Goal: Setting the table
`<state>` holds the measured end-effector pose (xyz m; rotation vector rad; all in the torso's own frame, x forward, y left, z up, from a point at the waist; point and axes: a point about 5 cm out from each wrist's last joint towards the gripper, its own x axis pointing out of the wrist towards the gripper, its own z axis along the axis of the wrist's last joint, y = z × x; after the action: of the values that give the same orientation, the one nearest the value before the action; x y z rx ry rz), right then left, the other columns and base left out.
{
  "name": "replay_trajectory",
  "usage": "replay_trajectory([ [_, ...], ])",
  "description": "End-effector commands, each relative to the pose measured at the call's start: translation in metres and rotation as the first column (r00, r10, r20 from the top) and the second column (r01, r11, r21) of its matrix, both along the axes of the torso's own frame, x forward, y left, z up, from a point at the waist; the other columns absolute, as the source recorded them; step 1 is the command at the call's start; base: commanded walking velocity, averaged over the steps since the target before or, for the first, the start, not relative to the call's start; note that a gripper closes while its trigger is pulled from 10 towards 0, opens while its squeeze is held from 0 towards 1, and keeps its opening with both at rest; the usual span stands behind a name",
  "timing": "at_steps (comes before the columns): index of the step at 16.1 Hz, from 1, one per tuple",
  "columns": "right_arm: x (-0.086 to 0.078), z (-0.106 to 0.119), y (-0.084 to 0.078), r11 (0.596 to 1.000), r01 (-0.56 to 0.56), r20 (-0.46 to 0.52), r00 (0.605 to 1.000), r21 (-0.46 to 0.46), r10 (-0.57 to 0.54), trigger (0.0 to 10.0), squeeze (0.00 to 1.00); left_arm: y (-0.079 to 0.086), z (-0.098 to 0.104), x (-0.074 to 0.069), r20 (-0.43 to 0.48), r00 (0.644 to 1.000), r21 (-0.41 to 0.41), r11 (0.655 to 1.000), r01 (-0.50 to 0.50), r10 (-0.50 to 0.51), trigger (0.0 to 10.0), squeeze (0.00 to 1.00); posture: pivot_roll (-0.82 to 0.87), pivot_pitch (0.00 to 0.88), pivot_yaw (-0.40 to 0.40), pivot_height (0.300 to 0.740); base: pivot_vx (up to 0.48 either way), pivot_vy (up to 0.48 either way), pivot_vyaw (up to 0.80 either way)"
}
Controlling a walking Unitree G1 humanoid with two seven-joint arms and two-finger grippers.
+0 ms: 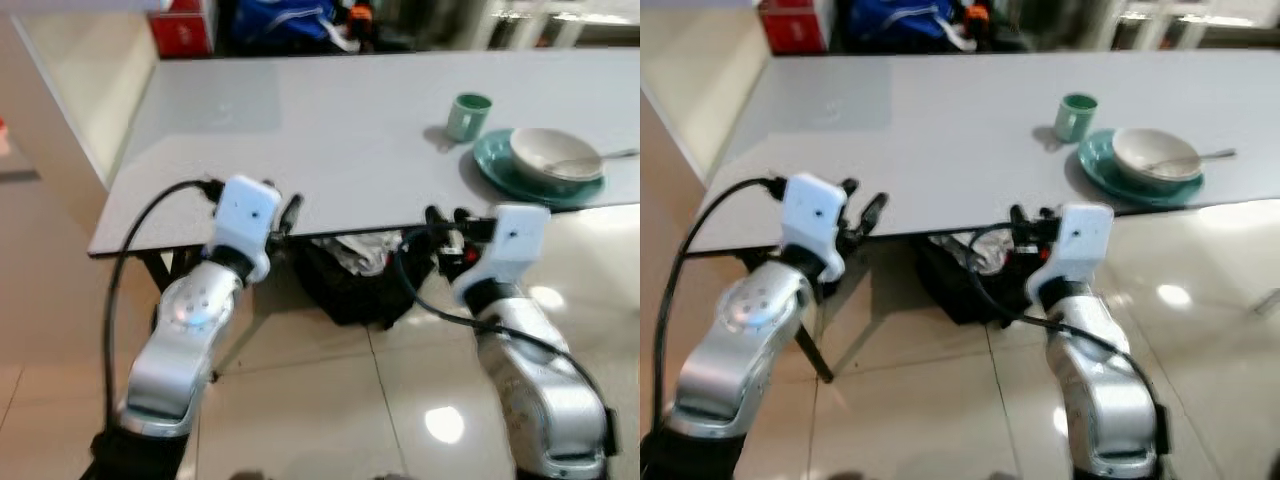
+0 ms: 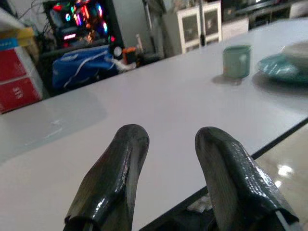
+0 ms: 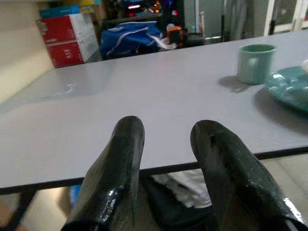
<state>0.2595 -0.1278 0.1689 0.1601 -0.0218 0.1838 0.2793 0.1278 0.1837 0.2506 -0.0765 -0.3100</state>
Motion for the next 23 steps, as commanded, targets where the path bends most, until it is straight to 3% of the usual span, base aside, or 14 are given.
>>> replay_trajectory([
  [1,0.001,0.006,-0.004,1.000,0.008,0.031,0.999,-0.017,-0.007,10.0,0.00,-0.003,0.003,0.000,0.011,1.000,-0.003,1.000,-0.001,0.001,10.0,0.00,0.00,0.034,0.007,0.740,0.000,0.480,-0.64],
  [15,0.005,0.010,0.001,0.999,-0.022,0.065,0.998,-0.028,0.024,10.0,0.00,0.013,0.010,0.007,0.024,0.998,0.010,0.998,-0.057,0.057,10.0,0.00,0.01,0.055,0.007,0.740,0.000,0.480,0.00],
  [23,0.008,0.014,0.004,0.999,-0.039,0.082,0.996,-0.029,0.041,10.0,0.00,0.016,0.020,0.010,0.046,0.995,-0.023,0.996,-0.090,0.091,10.0,0.00,0.02,0.050,-0.006,0.740,0.000,0.480,0.00],
])
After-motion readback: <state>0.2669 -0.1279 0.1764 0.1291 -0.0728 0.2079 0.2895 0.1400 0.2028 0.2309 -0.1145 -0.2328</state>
